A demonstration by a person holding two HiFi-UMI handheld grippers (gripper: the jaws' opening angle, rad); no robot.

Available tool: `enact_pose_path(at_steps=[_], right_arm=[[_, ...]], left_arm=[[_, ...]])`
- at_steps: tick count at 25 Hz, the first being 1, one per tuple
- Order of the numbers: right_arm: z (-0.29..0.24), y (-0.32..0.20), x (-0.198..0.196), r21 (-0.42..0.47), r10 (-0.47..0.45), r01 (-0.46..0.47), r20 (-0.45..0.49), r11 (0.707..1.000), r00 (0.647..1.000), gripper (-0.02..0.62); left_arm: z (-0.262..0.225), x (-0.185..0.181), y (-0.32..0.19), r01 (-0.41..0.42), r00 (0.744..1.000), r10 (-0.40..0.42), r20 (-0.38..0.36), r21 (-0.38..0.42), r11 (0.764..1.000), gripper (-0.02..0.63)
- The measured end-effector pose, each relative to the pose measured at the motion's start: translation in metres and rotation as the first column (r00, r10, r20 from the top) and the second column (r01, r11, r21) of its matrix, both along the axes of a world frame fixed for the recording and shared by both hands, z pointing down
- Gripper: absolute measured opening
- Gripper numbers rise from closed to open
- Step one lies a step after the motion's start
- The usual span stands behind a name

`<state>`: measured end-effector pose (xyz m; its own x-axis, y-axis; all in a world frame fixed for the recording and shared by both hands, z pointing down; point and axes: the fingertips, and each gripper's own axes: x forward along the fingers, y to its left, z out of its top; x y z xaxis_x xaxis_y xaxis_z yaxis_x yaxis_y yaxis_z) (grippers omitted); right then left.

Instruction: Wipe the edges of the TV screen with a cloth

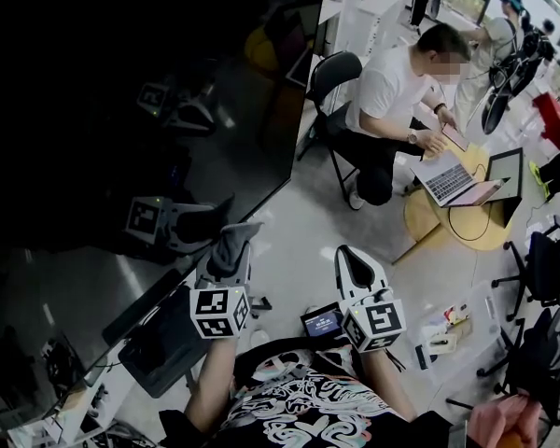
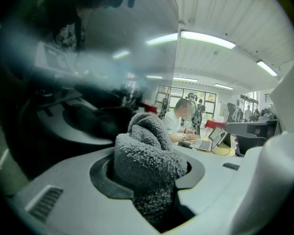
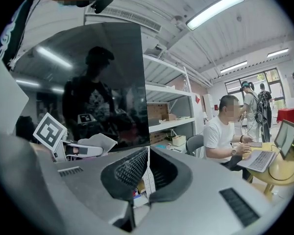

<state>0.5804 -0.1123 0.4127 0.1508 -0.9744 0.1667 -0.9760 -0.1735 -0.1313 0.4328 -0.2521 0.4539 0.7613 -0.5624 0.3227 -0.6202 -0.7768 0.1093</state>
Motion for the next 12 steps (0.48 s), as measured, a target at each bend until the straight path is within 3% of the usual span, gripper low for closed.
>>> enact_pose_path(at_steps=[12], right_arm=[[0.008, -0.004, 0.030, 0.001, -0.004, 0.004, 0.012, 1.000, 1.000, 0.035]], left_arm=[[-0.001, 0.027, -0.011, 0.010, 1.000, -0.010, -0.004, -0.002, 1.000, 0.186]])
